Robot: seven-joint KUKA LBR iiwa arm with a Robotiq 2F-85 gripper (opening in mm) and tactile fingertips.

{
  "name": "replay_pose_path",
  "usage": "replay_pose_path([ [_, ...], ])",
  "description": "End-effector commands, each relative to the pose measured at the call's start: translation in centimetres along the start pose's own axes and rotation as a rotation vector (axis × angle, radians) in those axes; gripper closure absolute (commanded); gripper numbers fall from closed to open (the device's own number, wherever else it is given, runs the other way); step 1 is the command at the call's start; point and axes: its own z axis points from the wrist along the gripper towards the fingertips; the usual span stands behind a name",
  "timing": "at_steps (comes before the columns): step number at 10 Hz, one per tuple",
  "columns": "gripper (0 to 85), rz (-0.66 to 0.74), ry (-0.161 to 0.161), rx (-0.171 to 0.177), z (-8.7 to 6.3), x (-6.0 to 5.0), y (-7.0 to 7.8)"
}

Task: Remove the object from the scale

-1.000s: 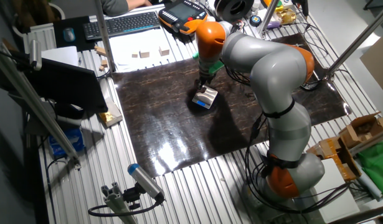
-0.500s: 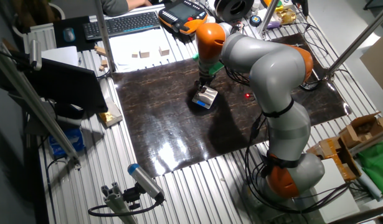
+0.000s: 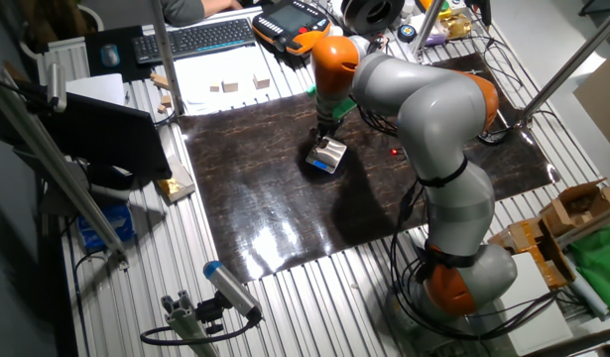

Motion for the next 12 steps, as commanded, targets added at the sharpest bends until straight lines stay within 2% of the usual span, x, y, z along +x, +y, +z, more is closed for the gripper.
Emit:
replay_pose_path([
  [1, 23.0, 0.000, -0.001, -0.003, -0.01, -0.02, 0.02],
  [3, 22.0, 0.012, -0.005, -0.013, -0.01, -0.02, 0.02],
  [4, 21.7, 0.013, 0.015, -0.014, -0.01, -0.02, 0.02],
  [6, 22.7, 0.014, 0.077, -0.013, -0.01, -0.02, 0.02],
  [7, 24.3, 0.015, 0.089, -0.008, -0.01, -0.02, 0.02],
  [9, 24.0, 0.007, 0.053, -0.025, 0.17, -0.05, -0.02],
  [12, 24.7, 0.008, 0.041, -0.032, 0.92, 0.07, 0.20],
])
